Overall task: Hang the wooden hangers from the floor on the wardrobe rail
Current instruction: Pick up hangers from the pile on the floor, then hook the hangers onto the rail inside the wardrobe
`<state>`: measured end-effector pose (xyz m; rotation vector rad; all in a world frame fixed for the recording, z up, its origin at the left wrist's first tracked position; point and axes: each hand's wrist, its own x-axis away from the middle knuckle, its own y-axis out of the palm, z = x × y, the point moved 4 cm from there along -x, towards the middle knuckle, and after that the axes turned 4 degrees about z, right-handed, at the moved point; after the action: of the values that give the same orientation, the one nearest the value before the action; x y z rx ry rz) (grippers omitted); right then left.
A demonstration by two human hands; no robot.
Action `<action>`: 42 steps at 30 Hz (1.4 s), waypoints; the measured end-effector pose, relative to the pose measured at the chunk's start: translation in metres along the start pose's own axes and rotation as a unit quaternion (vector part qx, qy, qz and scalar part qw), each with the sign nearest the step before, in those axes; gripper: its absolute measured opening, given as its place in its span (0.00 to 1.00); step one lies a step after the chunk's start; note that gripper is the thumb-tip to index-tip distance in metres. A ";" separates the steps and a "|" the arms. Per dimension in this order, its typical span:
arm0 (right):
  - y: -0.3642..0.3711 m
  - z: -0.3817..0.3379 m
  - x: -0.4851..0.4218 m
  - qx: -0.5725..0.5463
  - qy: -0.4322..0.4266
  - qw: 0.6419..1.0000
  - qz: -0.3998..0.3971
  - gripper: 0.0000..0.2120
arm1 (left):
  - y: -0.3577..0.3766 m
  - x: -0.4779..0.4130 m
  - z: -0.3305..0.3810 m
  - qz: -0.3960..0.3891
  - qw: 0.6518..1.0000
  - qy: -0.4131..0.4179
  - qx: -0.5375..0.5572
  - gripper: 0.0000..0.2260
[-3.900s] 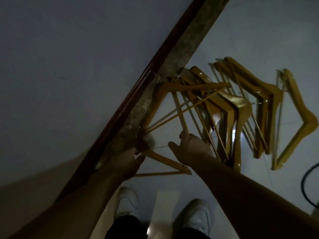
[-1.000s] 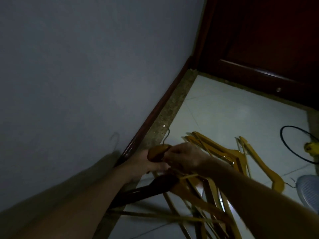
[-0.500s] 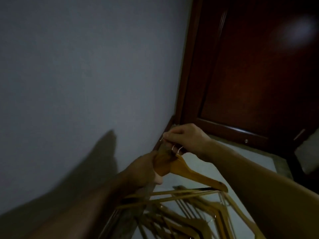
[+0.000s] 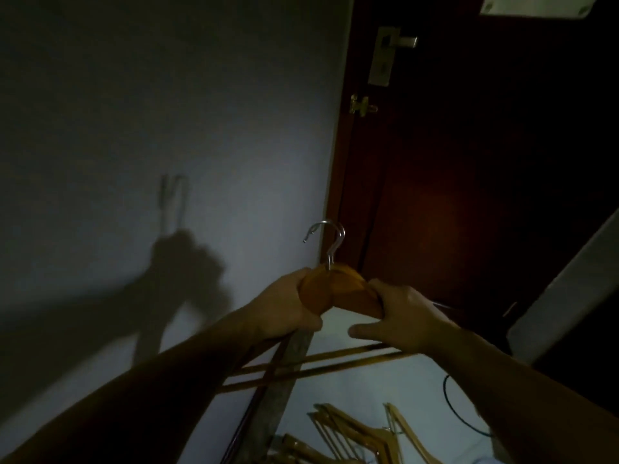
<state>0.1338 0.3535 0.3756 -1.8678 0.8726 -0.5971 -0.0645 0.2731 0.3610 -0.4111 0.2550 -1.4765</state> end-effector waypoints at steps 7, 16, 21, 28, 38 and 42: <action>-0.169 -0.076 0.053 -0.130 0.061 0.989 0.035 0.18 | -0.058 0.032 0.195 -0.037 0.998 0.052 -0.015 0.23; -0.366 -0.146 0.168 -0.067 0.168 0.969 0.170 0.16 | -0.085 0.082 0.417 -0.085 0.974 0.201 -0.060 0.19; -0.436 -0.173 0.244 -0.023 0.216 0.945 0.245 0.14 | -0.074 0.122 0.508 -0.106 0.952 0.275 -0.078 0.20; -0.490 -0.189 0.382 0.014 0.301 0.891 0.340 0.14 | -0.008 0.187 0.603 -0.053 0.914 0.380 -0.132 0.18; -0.507 -0.179 0.671 0.042 0.436 0.808 0.394 0.14 | 0.174 0.350 0.682 0.053 0.833 0.542 -0.095 0.21; -0.505 -0.185 0.798 0.066 0.513 0.759 0.395 0.12 | 0.270 0.435 0.712 0.004 0.811 0.580 -0.079 0.19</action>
<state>0.6585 -0.2261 0.9371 -0.7394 2.1016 -1.0809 0.5103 -0.0679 0.9282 0.4355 1.3564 -1.5379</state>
